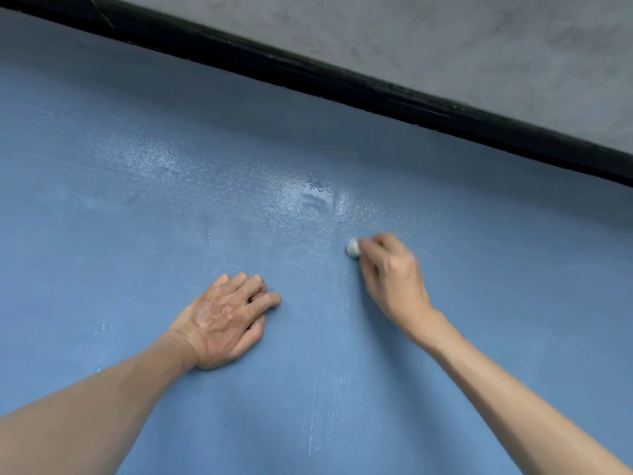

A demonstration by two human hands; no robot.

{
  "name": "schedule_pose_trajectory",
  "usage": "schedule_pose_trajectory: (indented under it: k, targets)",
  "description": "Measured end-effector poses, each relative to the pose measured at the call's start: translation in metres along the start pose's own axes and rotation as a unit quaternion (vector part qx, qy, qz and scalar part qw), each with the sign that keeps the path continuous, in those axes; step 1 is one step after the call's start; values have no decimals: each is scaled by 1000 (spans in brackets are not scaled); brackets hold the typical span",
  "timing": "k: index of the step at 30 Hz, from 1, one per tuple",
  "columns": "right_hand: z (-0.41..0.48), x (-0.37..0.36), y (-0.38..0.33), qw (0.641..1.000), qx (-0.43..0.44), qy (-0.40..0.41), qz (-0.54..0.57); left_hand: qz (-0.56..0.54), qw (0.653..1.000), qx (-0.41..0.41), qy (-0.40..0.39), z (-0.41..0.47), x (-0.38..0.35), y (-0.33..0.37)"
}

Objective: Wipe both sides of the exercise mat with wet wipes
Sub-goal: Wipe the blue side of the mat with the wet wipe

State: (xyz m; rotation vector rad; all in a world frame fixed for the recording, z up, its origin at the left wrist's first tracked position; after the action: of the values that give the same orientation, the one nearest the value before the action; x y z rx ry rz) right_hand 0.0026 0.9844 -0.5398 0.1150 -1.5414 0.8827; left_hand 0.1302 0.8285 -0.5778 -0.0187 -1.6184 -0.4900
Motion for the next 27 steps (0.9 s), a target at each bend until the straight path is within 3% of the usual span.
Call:
schedule_pose_trajectory:
  k: [4, 8, 12, 15, 18, 24, 26, 27]
  targets:
    - [-85, -23, -35, 993, 23, -107, 36, -3, 1000, 2, -1, 0, 0, 0]
    - [-65, -28, -22, 986, 37, -158, -28, -1, 1000, 1, -5, 0, -2, 1]
    - [20, -11, 12, 992, -6, -86, -89, 1, 1000, 3, -6, 0, -2, 0]
    - [32, -1, 11, 996, 1, -29, -80, -3, 1000, 2, -5, 0, -1, 0]
    - [-27, -23, -2, 991, 24, -100, -90, -4, 1000, 5, -5, 0, -1, -1]
    - [-168, -31, -80, 948, 131, -282, 65, -2, 1000, 4, -7, 0, -2, 0]
    - [-173, -35, -78, 944, 139, -286, 89, 0, 1000, 5, -6, 0, -2, 0]
    - [-162, -30, -71, 957, 128, -249, 82, 0, 1000, 4, -4, 0, -1, 0]
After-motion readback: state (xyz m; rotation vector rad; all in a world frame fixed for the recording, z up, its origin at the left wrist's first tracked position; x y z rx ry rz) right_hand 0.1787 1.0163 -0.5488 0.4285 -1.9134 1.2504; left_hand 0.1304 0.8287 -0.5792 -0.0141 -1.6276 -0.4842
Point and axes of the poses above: each hand's wrist, its own z-axis towards the middle knuckle, its own x-axis out of the back of the hand, y = z × x, the point moved 10 cm from there along z, towards the middle knuckle, and after that the axes turned 4 degrees about x, right-handed, at the moved point
